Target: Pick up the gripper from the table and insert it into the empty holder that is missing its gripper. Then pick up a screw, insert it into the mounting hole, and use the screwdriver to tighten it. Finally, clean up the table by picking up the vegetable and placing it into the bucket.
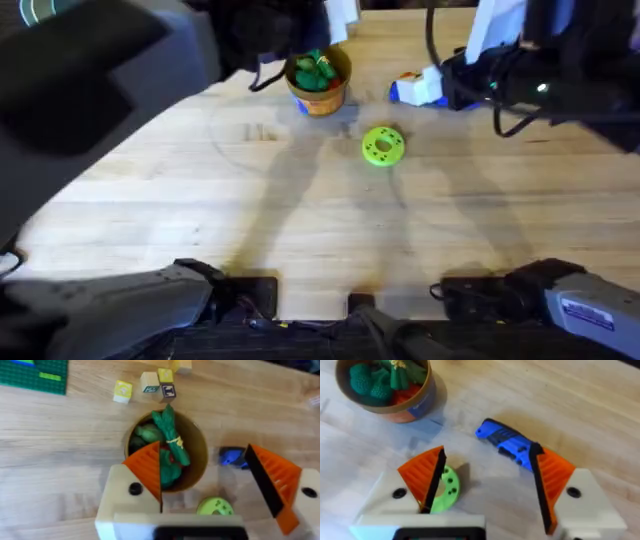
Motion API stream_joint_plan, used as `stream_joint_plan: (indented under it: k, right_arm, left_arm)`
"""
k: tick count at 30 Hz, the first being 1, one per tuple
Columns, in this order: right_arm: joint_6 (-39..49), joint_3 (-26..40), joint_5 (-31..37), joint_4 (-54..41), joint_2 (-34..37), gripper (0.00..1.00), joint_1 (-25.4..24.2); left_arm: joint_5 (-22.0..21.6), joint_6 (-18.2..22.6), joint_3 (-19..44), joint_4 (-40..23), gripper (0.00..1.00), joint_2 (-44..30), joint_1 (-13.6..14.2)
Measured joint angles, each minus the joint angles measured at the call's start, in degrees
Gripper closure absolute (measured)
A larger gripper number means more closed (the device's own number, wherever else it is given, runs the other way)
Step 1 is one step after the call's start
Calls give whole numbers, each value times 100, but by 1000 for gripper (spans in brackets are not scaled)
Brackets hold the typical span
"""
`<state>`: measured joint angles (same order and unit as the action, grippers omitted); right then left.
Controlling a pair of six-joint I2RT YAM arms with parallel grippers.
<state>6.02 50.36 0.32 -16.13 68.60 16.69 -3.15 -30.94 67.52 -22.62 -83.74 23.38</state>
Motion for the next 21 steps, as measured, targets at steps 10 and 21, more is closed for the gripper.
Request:
stream_joint_plan:
  k: [10, 21]
  right_arm:
    - [-120, 1745, 20, -3072, -212, 10, 0]
    - [-133, 1929, 46, -4366, -1175, 10, 0]
  left_arm:
    - [-444, 2047, 32, -2481, 5, 1698, -1]
    - [-569, 2626, 36, -3863, 5, 3060, -2]
